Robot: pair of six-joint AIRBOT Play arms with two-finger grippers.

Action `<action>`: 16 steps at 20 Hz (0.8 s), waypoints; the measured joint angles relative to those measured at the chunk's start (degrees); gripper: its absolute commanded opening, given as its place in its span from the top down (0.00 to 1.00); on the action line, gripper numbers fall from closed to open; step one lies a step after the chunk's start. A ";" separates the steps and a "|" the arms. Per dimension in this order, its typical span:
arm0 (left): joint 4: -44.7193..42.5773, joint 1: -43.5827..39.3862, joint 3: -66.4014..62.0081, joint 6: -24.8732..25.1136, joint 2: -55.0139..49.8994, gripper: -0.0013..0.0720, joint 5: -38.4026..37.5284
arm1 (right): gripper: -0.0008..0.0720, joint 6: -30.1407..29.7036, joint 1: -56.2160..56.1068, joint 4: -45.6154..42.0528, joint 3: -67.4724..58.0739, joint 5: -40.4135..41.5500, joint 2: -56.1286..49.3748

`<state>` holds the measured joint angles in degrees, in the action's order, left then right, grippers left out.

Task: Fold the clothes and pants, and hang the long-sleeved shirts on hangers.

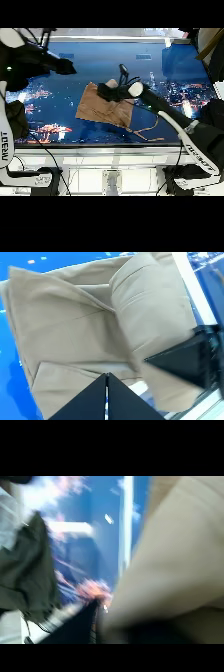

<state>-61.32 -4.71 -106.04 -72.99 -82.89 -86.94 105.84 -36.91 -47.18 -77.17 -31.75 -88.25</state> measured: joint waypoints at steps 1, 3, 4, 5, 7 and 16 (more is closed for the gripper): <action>0.04 0.61 0.02 0.11 0.39 0.97 -0.42 | 0.21 -0.17 -1.18 0.20 -0.37 2.23 -0.76; 0.02 1.42 0.09 0.26 0.92 0.97 -1.29 | 0.21 -0.28 -2.56 0.48 -1.40 5.55 -1.86; 0.04 1.66 0.09 0.39 1.09 0.97 -1.51 | 0.21 -0.35 -2.89 0.52 -2.10 6.71 -2.14; 0.07 1.84 0.09 0.42 1.20 0.97 -1.70 | 0.21 -0.37 -3.02 0.28 -2.97 7.56 -2.43; 0.02 2.08 0.09 0.46 1.36 0.97 -2.03 | 0.21 -0.48 -1.95 -1.29 -5.14 7.26 -2.29; 0.02 2.25 0.09 1.29 1.46 0.97 -3.08 | 0.08 -1.38 17.11 -29.20 0.46 -30.49 15.61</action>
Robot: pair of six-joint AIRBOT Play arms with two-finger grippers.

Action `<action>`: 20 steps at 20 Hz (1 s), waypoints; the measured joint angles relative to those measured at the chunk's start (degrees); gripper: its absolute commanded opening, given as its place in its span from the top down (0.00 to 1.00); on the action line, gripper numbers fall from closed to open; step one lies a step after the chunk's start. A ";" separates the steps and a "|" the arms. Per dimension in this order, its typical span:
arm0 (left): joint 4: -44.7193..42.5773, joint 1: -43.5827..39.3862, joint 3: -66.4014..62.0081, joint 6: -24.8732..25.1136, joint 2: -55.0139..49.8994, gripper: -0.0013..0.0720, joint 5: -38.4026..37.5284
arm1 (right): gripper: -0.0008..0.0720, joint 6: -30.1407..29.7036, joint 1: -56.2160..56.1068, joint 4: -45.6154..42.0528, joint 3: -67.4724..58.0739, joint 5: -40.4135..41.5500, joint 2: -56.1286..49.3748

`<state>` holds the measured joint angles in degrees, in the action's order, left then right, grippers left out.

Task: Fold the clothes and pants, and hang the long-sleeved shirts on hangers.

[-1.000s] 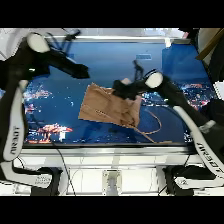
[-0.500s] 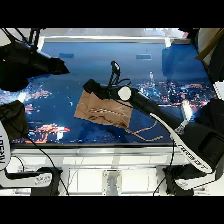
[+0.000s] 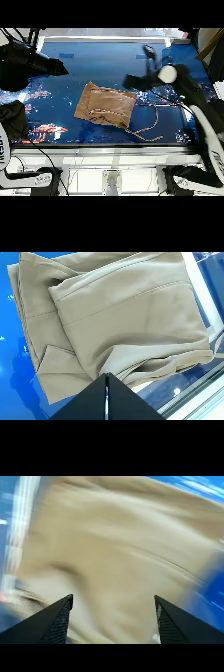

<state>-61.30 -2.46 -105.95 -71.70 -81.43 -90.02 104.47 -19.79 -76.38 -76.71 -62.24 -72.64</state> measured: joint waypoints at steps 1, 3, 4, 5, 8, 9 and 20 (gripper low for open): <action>0.04 0.00 0.00 0.02 0.00 0.97 0.00 | 0.07 1.18 1.38 -0.68 4.13 0.39 2.54; 0.17 0.00 0.00 0.13 0.02 0.97 -0.04 | 0.05 3.39 4.46 2.51 14.16 5.38 5.84; 0.22 0.00 0.00 0.13 0.00 0.97 -0.09 | 0.04 2.95 6.12 6.64 18.56 8.11 6.05; 0.28 0.00 0.00 0.13 0.00 0.97 -0.11 | 0.03 0.04 8.07 13.22 22.75 10.45 5.35; 0.35 0.00 0.00 0.13 0.00 0.97 -0.33 | 0.02 -14.23 12.68 36.17 29.88 12.85 -0.68; 0.42 0.00 0.00 0.13 0.00 0.97 -0.57 | 0.02 -18.69 13.49 42.53 30.88 13.00 -3.26; 0.44 0.00 0.00 -0.02 0.00 0.97 -2.14 | 0.63 -36.98 11.37 63.25 25.42 15.47 -18.78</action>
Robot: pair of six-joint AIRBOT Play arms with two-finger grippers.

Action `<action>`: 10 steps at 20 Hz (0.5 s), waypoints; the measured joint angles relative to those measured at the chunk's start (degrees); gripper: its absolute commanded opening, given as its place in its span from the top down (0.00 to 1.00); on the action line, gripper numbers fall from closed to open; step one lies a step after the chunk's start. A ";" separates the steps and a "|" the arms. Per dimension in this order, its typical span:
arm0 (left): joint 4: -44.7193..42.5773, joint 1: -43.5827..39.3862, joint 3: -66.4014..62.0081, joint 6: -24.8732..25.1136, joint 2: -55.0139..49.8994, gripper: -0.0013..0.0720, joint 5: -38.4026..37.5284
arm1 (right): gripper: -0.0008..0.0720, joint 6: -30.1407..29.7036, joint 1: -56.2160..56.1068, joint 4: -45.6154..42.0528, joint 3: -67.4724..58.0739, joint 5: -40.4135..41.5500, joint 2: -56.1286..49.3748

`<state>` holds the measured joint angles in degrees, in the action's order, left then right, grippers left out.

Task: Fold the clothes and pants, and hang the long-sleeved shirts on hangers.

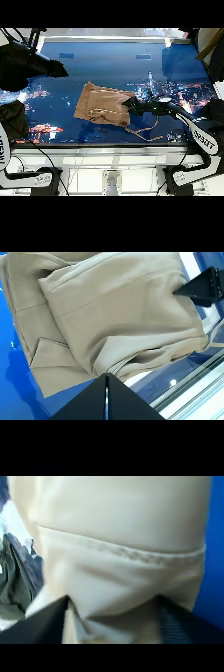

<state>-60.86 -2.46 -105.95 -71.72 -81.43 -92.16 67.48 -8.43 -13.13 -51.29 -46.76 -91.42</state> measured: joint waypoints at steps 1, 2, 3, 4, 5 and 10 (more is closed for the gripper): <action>0.00 0.00 0.00 0.00 0.00 0.97 -0.02 | 0.96 -0.31 -0.13 0.09 -0.83 0.72 -0.20; 0.00 0.00 0.00 -0.02 0.00 0.97 -0.04 | 0.95 -0.55 -0.28 0.07 -1.62 1.53 -0.37; 0.00 0.00 0.00 -0.02 0.00 0.97 -0.04 | 0.95 -0.76 -0.39 -0.26 -2.16 2.16 -0.48; 0.00 0.00 0.00 -0.02 0.00 0.97 -0.07 | 0.95 -0.85 -0.42 -0.68 -2.51 2.51 -0.52; 0.00 0.00 0.00 -0.02 0.00 0.97 -0.07 | 0.95 -0.90 -0.26 -1.20 -2.84 2.84 -0.59; 0.00 0.00 0.00 -0.02 0.00 0.97 -0.13 | 0.95 -0.55 5.20 -6.75 -3.50 1.25 3.34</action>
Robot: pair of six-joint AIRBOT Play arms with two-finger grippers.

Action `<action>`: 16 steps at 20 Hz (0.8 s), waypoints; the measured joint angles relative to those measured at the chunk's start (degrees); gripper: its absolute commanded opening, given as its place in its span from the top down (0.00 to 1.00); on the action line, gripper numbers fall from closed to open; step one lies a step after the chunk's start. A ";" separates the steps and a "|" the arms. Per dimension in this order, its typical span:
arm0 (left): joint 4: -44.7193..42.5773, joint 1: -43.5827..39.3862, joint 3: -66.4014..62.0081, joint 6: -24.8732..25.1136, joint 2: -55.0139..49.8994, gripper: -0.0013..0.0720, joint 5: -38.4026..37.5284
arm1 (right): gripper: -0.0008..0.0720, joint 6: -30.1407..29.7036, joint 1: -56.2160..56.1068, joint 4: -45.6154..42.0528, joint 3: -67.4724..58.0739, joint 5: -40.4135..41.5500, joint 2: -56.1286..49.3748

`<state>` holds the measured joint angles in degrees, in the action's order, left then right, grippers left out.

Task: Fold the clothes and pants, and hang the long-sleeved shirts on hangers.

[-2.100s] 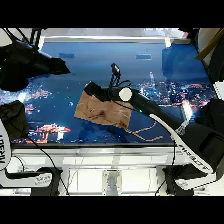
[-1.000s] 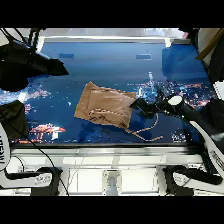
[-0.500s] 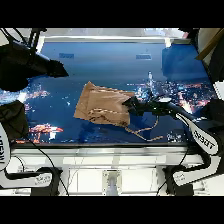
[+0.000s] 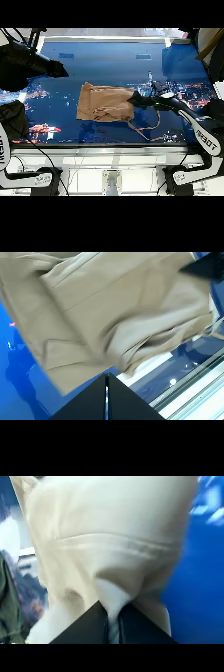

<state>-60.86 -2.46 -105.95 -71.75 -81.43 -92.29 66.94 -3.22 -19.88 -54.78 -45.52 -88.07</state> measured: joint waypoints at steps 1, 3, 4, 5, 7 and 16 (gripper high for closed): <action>-0.02 0.00 0.00 0.00 0.00 0.97 0.00 | 0.95 0.35 2.08 -1.44 -0.02 -0.81 1.77; -0.02 0.00 0.00 0.00 0.00 0.97 0.00 | 0.95 1.66 8.02 -5.35 -0.11 -3.69 6.64; -0.02 0.00 0.00 0.00 0.00 0.97 0.00 | 0.96 2.67 11.39 -7.39 -0.13 -5.46 9.29; -0.02 0.00 0.00 0.00 0.00 0.97 0.00 | 0.96 3.74 15.15 -9.70 -0.13 -7.06 12.02; -0.02 0.00 0.00 0.00 0.00 0.97 0.00 | 0.96 6.45 24.57 -15.50 -0.13 -11.85 18.08; -0.02 0.00 0.00 -2.01 0.00 0.97 0.04 | 0.96 11.54 82.55 -29.92 -0.20 -31.19 36.17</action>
<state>-60.88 -2.46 -105.95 -73.76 -81.43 -92.25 78.48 79.33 -49.80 -54.98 -76.71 -51.90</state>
